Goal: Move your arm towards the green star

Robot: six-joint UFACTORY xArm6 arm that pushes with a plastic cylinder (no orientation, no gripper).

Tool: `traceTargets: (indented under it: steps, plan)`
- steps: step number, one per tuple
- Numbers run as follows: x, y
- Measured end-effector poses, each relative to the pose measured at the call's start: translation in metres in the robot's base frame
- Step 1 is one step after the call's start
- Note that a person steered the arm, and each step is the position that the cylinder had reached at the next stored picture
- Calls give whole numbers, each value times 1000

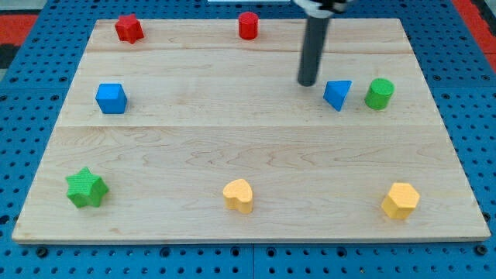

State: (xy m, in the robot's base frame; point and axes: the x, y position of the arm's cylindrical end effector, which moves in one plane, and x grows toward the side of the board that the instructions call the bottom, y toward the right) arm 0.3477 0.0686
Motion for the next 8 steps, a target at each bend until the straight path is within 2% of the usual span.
traceTargets:
  steps: [3, 7, 8]
  plan:
    - [2, -115]
    - [80, -202]
    - [117, -206]
